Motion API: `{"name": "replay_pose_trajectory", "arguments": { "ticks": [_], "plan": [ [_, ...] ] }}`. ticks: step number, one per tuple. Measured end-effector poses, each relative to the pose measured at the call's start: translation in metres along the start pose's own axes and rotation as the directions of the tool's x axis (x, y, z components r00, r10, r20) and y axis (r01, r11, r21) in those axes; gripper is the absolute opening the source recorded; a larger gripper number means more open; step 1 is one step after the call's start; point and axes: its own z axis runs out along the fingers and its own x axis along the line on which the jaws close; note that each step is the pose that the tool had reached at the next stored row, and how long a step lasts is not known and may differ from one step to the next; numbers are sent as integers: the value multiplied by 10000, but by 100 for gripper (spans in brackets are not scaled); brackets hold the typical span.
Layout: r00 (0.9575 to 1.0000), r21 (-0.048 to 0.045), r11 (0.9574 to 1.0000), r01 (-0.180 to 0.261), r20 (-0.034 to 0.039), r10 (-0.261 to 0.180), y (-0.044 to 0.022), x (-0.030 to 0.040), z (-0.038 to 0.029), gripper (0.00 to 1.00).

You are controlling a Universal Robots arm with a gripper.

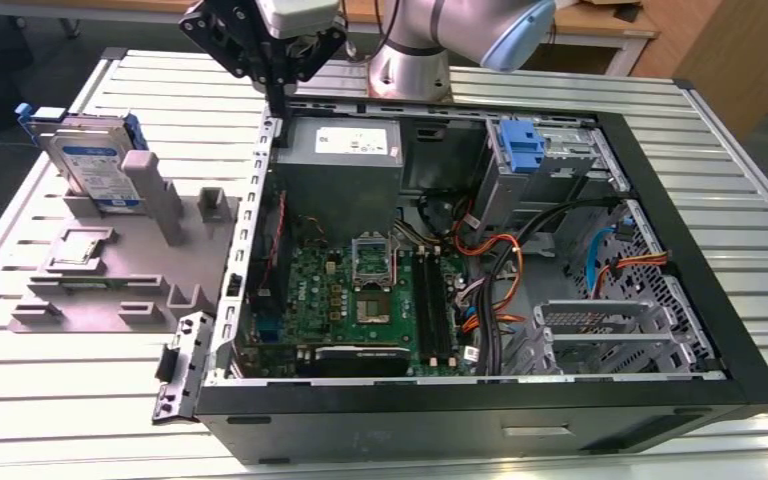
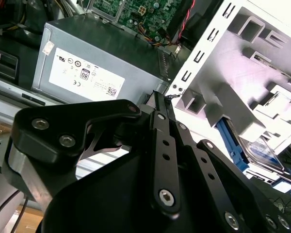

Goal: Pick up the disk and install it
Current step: 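Reach for the disk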

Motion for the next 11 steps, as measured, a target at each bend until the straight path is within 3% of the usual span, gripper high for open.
{"name": "replay_pose_trajectory", "arguments": {
  "ticks": [11],
  "plan": [
    [10000,0,10000,0,0,0,-4,49,0,11]
  ]
}}
